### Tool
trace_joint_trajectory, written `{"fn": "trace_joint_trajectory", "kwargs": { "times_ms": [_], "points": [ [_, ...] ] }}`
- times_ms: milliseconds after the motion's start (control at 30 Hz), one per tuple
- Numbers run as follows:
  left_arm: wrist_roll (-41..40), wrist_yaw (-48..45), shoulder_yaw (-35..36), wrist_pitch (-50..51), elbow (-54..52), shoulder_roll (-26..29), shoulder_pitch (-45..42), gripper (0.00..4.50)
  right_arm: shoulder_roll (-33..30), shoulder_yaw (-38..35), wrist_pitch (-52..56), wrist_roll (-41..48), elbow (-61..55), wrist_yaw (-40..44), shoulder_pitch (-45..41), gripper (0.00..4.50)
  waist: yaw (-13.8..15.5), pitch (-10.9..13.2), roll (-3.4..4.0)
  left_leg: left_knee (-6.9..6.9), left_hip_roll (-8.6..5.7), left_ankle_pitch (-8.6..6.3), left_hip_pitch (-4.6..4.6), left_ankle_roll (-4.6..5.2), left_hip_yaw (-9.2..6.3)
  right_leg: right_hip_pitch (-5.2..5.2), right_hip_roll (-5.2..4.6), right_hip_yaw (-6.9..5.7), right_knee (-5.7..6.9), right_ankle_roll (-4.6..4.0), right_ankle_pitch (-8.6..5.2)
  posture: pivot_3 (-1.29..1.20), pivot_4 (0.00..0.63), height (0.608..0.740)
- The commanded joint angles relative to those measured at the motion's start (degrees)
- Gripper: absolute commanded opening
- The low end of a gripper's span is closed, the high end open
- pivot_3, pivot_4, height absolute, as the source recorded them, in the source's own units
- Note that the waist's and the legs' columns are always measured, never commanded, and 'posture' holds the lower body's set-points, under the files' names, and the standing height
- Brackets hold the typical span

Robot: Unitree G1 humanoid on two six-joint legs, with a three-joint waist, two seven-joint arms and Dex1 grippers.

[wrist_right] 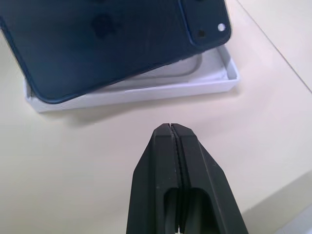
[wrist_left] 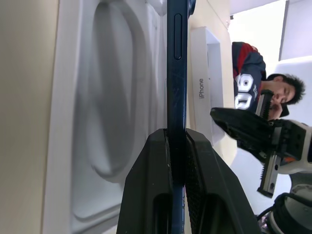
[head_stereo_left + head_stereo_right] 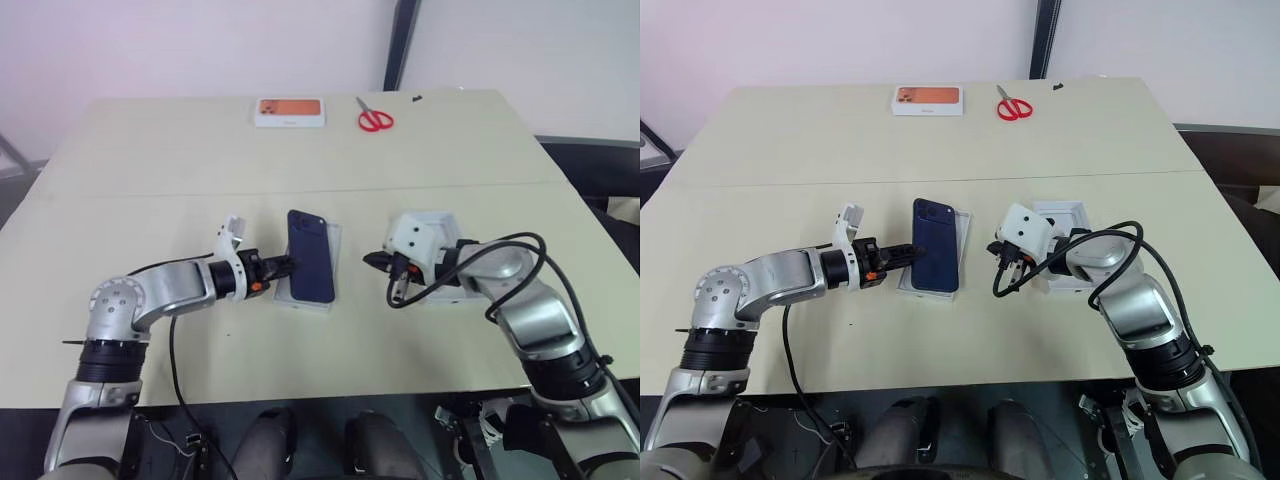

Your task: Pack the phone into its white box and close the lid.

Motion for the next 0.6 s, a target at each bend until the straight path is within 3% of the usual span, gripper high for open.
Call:
{"fn": "trace_joint_trajectory", "kwargs": {
  "times_ms": [33,333,600],
  "points": [
    [-1.1,-2.3,3.0,1.6,-0.1,1.0,-1.8,0.04,-1.0,-0.2,-1.4,1.0,-0.5,-0.6,0.2,0.0,0.0,0.0,0.0,0.0,0.0,0.0,0.0,0.0,0.0,0.0,0.0,0.0,0.0,0.0,0.0,0.0,0.15,0.74],
    [-1.1,-4.3,2.2,4.8,5.5,4.9,-4.9,0.04,-1.6,0.5,-1.4,1.6,-0.9,-1.1,0.8,0.0,0.0,0.0,0.0,0.01,0.0,0.0,0.0,0.0,0.0,-0.01,0.0,0.0,0.01,0.0,0.0,0.0,0.15,0.74],
    [0.4,-6.6,-1.9,7.4,8.3,4.8,-6.8,0.04,-1.9,1.5,-0.9,2.0,-1.5,-2.0,1.2,0.0,0.0,0.0,0.0,0.02,0.0,0.0,0.0,0.0,0.0,-0.02,0.0,0.01,0.01,0.0,0.0,0.0,0.15,0.74]
  ]
}}
